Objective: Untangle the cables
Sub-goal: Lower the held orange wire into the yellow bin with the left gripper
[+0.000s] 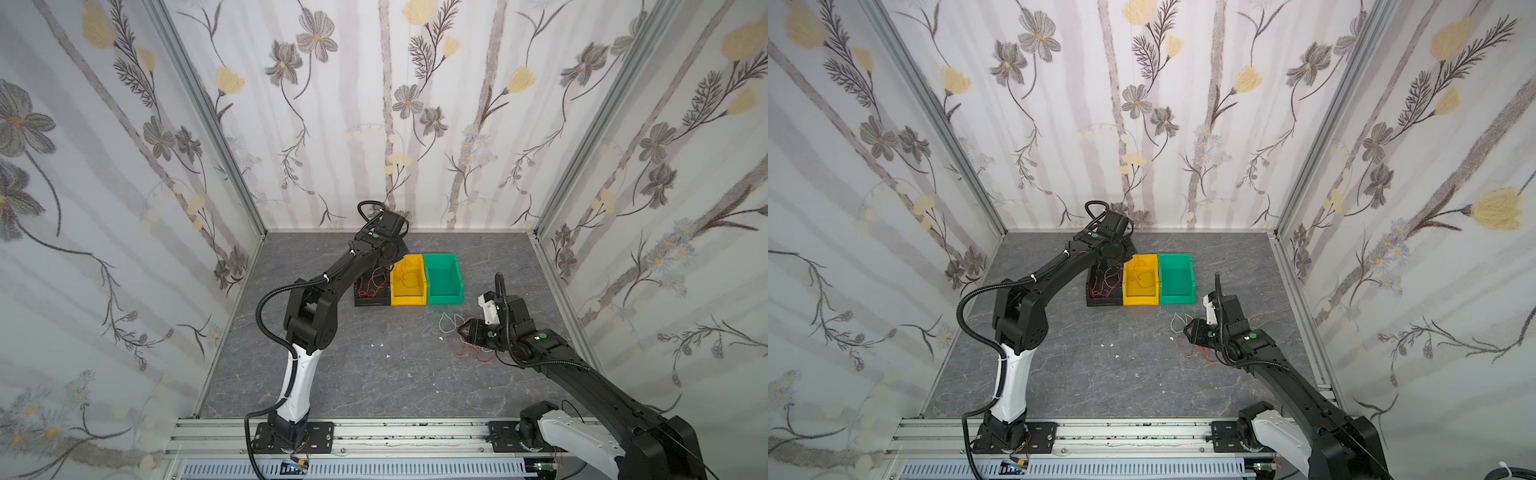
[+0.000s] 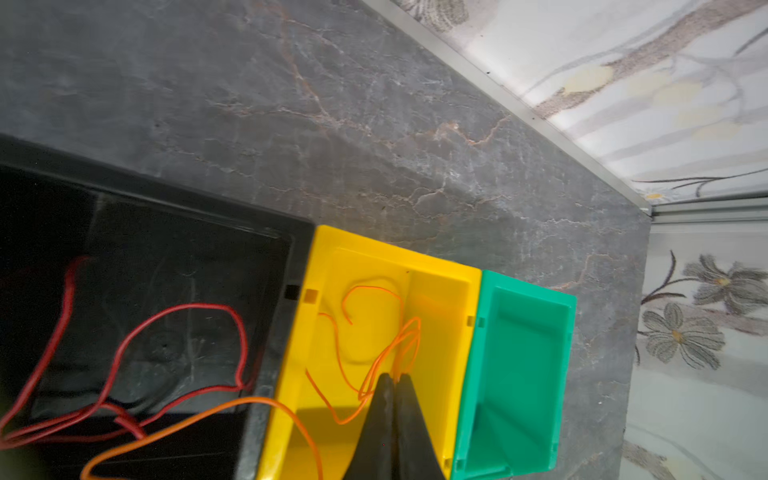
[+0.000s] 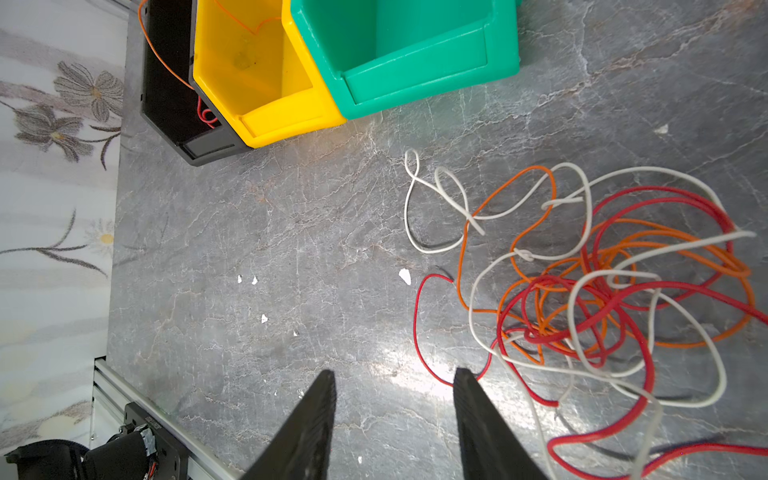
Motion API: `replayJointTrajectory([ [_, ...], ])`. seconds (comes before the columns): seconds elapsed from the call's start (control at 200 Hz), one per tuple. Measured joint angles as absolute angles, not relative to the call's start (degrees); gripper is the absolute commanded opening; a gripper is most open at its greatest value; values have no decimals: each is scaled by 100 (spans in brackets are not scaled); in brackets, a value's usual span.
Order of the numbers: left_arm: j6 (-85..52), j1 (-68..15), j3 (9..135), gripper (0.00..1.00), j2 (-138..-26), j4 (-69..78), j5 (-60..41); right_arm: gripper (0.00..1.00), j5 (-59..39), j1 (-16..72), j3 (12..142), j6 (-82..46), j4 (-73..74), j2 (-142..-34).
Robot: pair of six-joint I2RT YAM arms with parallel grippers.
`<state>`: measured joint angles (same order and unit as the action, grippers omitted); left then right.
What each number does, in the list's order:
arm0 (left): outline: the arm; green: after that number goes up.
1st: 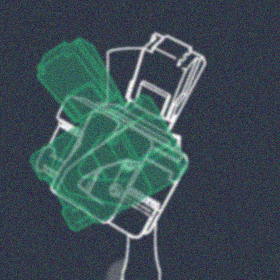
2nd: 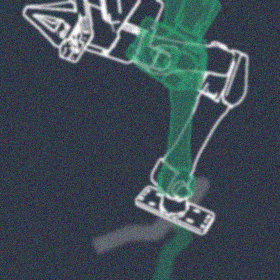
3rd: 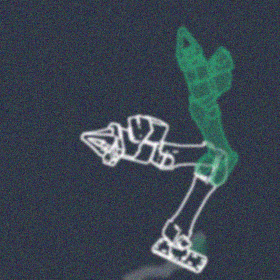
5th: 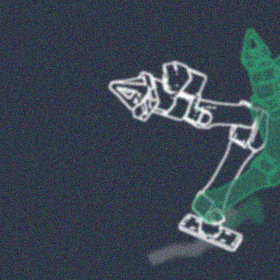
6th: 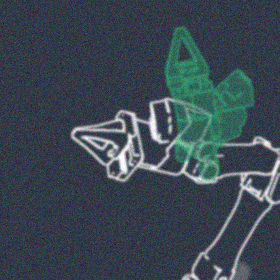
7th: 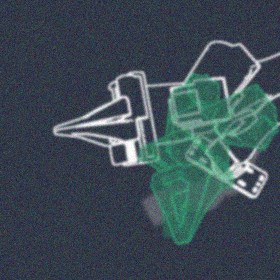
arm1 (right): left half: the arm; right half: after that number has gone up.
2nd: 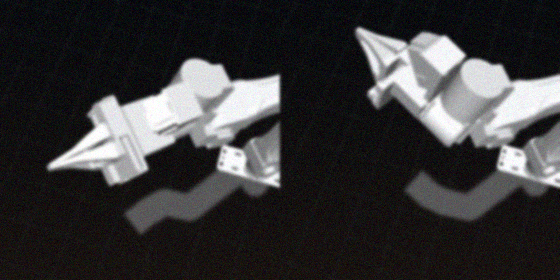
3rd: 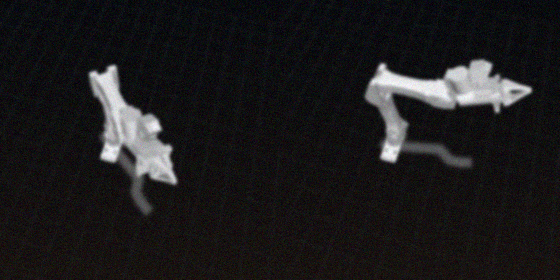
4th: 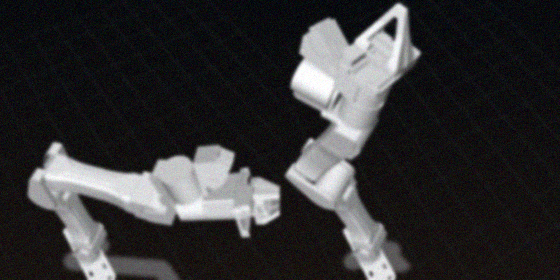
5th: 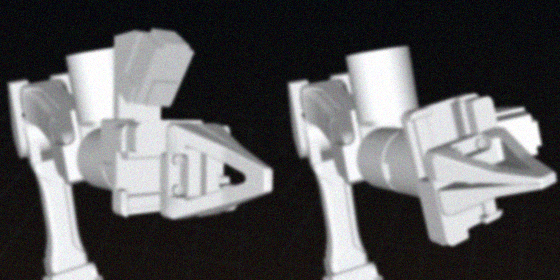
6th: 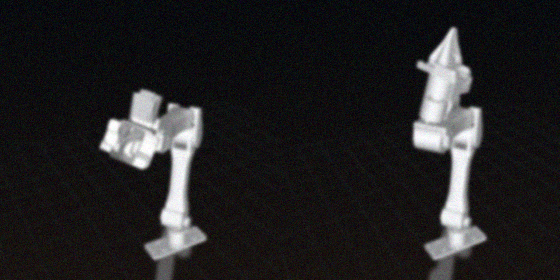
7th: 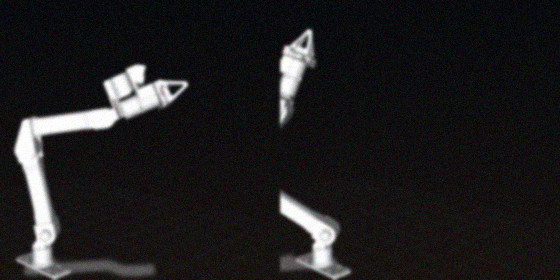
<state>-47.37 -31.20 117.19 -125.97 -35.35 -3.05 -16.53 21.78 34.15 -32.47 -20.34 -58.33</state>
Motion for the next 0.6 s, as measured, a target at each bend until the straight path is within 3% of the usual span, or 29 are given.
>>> replayJointTrajectory([
  [0.285, -5170, -3288, 12890, 0, -13452, -3682, -902, 48, -1653, 2141, 3395, -3247, -2036, -5780],
  [0.475, -5487, -3319, 12803, 0, -13605, -3489, -1076, 48, -1653, 2110, 3363, -3232, -2038, -5741],
  [0.605, -5728, -3343, 11987, 0, -13467, -2947, -1236, 48, -1653, 2110, 3330, -3229, -2038, -5734],
])
